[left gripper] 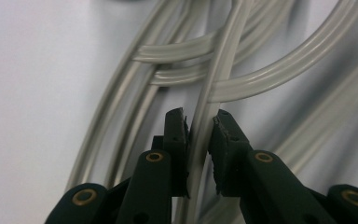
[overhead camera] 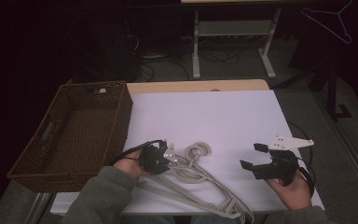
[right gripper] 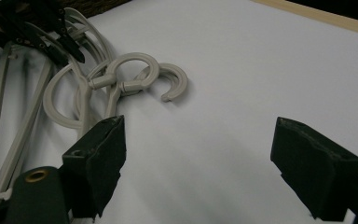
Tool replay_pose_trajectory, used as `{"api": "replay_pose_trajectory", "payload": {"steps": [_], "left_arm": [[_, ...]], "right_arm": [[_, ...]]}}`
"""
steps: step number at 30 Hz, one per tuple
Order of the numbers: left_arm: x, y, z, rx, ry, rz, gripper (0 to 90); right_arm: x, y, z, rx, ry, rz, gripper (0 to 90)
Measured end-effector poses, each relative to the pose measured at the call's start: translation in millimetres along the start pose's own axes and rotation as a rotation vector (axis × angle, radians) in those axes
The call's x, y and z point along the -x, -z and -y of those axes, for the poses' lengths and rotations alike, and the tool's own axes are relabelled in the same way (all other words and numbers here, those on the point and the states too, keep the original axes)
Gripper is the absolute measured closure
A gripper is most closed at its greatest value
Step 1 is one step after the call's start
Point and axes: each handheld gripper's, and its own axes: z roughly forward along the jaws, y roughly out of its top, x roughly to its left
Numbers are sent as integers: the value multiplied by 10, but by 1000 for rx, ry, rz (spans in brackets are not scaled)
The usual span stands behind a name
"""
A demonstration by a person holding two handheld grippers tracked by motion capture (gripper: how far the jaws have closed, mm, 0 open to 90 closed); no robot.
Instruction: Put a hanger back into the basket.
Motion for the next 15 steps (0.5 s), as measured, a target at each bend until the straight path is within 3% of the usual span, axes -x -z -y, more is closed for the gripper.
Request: {"api": "replay_pose_trajectory", "payload": {"steps": [7, 15], "left_arm": [[108, 38, 1, -4, -61, 37, 801], [178, 121, 19, 32, -79, 77, 816]], "right_arm": [[14, 34, 3, 6, -11, 2, 173], [28, 58, 8, 11, -16, 6, 173]]}}
